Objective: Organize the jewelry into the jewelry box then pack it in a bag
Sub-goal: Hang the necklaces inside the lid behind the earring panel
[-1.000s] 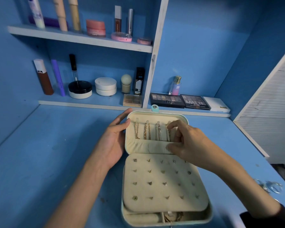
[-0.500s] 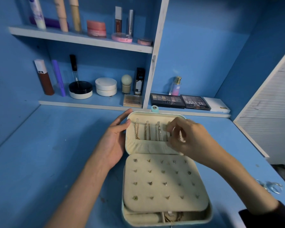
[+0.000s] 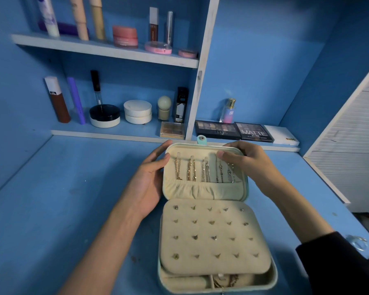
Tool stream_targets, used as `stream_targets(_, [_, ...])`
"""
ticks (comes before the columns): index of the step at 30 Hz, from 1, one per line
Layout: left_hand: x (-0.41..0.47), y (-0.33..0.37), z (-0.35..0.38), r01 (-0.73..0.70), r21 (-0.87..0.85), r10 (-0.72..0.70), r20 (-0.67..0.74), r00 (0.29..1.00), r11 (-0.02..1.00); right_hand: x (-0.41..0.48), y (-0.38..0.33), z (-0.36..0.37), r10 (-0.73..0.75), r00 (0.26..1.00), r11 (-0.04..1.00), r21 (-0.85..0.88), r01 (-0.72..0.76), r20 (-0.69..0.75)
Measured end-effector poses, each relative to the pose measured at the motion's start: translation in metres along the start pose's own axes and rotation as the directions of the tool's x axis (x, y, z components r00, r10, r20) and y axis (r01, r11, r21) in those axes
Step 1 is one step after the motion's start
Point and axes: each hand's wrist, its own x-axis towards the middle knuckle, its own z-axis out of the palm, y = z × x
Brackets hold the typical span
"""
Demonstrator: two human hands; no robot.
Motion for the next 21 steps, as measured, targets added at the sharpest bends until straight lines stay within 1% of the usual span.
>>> stream_targets(4, [0.0, 0.001, 0.0, -0.002, 0.005, 0.002, 0.013, 1.0, 1.0, 0.003, 0.0, 0.006, 0.013, 0.999, 1.0, -0.007, -0.013, -0.045])
stream_targets(6, [-0.001, 0.0, 0.0, -0.007, 0.0, 0.007, 0.01, 1.0, 1.0, 0.003, 0.0, 0.006, -0.007, 0.998, 0.998, -0.057, 0.004, -0.055])
stream_targets(8, [-0.001, 0.0, 0.0, -0.01, -0.01, 0.01, 0.006, 1.0, 1.0, 0.002, 0.0, 0.005, -0.101, 0.994, 0.978, -0.189, 0.09, -0.046])
stream_targets(10, [0.0, 0.001, 0.0, -0.01, -0.011, 0.01, 0.001, 1.0, 1.0, 0.001, -0.001, 0.006, -0.216, 0.976, 0.925, -0.312, 0.217, 0.037])
stream_targets(11, [-0.001, 0.001, 0.0, -0.011, -0.008, 0.011, 0.0, 1.0, 1.0, 0.001, -0.002, 0.006, -0.244, 0.966, 0.904, -0.34, 0.259, 0.087])
stream_targets(13, [-0.001, 0.001, 0.0, -0.013, -0.005, 0.013, 0.003, 1.0, 1.0, 0.0, -0.005, 0.009, -0.256, 0.958, 0.892, -0.351, 0.287, 0.133])
stream_targets(21, [-0.002, 0.001, 0.0, -0.031, -0.009, 0.031, 0.018, 0.999, 0.999, 0.01, -0.013, 0.017, -0.235, 0.971, 0.927, -0.29, 0.236, 0.04])
